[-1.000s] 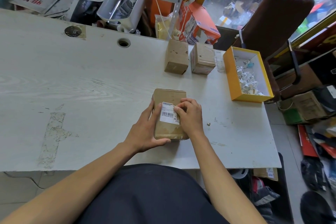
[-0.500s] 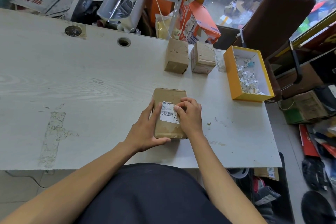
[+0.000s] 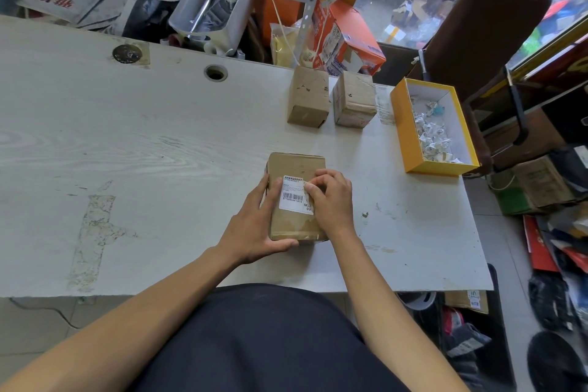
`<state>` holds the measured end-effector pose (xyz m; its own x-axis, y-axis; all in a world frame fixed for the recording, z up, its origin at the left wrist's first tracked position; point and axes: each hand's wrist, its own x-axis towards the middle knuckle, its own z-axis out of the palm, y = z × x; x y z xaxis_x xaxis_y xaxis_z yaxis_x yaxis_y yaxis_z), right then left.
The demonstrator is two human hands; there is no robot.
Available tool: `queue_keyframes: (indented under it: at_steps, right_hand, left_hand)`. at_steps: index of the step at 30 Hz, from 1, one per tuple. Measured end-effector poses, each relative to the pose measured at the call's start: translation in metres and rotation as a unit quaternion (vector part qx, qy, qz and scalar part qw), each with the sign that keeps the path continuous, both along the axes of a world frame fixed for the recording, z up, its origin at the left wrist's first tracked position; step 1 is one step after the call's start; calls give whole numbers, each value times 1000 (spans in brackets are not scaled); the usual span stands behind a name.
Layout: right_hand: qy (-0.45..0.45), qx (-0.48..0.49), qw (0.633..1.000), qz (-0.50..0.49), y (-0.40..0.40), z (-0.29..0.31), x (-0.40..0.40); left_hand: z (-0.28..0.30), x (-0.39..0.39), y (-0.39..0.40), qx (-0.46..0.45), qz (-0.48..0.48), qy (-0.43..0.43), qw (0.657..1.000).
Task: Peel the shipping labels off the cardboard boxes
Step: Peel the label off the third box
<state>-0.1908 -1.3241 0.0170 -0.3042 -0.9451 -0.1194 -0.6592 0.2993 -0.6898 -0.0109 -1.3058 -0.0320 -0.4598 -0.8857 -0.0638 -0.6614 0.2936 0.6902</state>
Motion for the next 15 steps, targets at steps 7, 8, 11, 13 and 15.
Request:
queue_keyframes:
  at_steps: [7,8,11,13,15]
  right_hand:
    - [3,0,1000,1,0,0,0]
    - [2,0,1000,1,0,0,0]
    - [0,-2,1000,1,0,1,-1]
    - [-2,-1,1000,1,0,1,-1]
    - [-1,-1,1000,1,0,2,0]
  left_hand:
    - [0,0,-1,7,0,1,1000]
    - [0,0,-1,7,0,1,1000]
    - [0,0,-1,8,-1,2,1000]
    - [1,0,-1,7,-2,1,1000]
    - [1,0,-1,6,-2,0,1000]
